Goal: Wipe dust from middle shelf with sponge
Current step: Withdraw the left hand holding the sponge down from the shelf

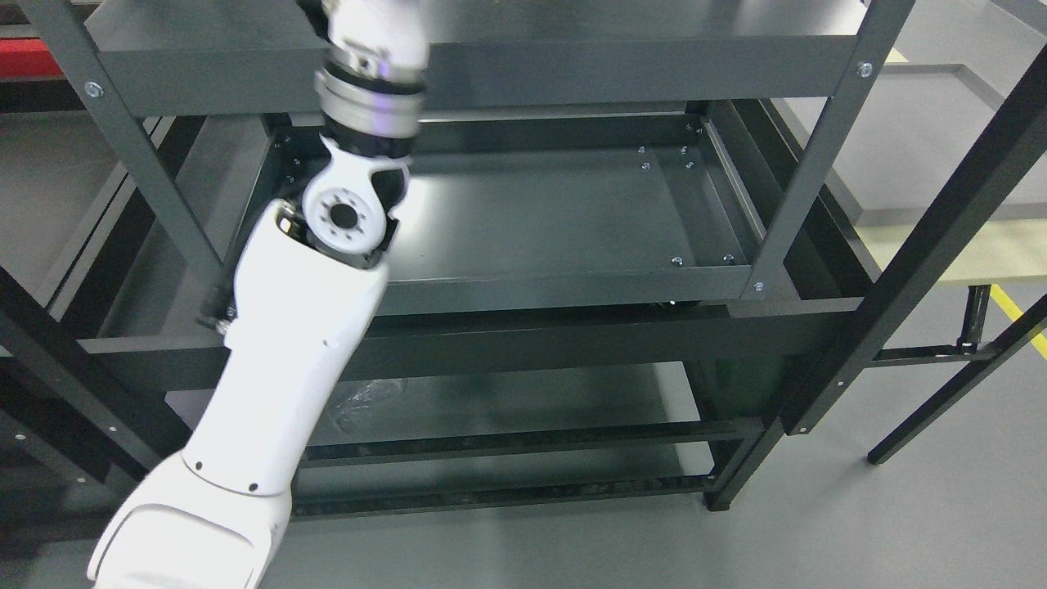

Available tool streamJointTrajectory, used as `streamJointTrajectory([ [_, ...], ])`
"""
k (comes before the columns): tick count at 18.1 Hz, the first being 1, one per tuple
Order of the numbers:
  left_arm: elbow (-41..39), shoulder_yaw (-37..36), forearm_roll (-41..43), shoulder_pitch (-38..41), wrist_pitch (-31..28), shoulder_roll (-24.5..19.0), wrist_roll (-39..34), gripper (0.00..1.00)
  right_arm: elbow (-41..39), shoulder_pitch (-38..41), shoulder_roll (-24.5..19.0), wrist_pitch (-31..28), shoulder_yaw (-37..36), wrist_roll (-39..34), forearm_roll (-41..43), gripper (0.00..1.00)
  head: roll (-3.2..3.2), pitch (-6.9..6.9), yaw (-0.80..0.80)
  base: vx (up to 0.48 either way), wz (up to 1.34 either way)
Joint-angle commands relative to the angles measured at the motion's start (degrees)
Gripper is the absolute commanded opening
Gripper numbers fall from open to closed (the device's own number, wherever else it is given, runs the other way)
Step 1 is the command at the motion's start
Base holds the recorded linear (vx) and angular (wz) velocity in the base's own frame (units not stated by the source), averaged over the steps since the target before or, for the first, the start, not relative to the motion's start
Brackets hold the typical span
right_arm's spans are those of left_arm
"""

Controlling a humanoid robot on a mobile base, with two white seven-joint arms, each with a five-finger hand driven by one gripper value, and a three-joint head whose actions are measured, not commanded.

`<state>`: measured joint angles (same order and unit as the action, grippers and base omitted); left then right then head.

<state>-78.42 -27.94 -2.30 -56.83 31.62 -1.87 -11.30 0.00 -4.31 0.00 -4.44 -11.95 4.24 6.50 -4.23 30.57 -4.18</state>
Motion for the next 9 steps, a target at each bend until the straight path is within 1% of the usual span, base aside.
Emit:
streamJointTrajectory([
  [1,-0.59,-32.09,-5.7,16.8,-0.51,0.87,-1.27,0.0,-1.0,0.0,1.0,0.05,0.0,-0.02,0.0,1.0,0.0,0.0,0.0,0.0,0.0],
  [3,-1.99,-32.53,-4.91,25.67,-0.16,0.87,-0.31,0.0,-1.0,0.0,1.0,0.05,0.0,-0.02,0.0,1.0,0.0,0.0,0.0,0.0,0.0],
  [6,-2.7,-30.35,-4.38,31.24,1.24,0.87,1.1,0.0,-1.0,0.0,1.0,0.05,0.0,-0.02,0.0,1.0,0.0,0.0,0.0,0.0,0.0],
  [7,-2.88,-26.94,-4.38,33.42,1.51,0.87,1.02,0.0,-1.0,0.0,1.0,0.05,0.0,-0.02,0.0,1.0,0.0,0.0,0.0,0.0,0.0],
  [9,-3.32,-17.73,-4.47,37.12,1.34,0.87,0.67,0.0,-1.0,0.0,1.0,0.05,0.0,-0.02,0.0,1.0,0.0,0.0,0.0,0.0,0.0],
])
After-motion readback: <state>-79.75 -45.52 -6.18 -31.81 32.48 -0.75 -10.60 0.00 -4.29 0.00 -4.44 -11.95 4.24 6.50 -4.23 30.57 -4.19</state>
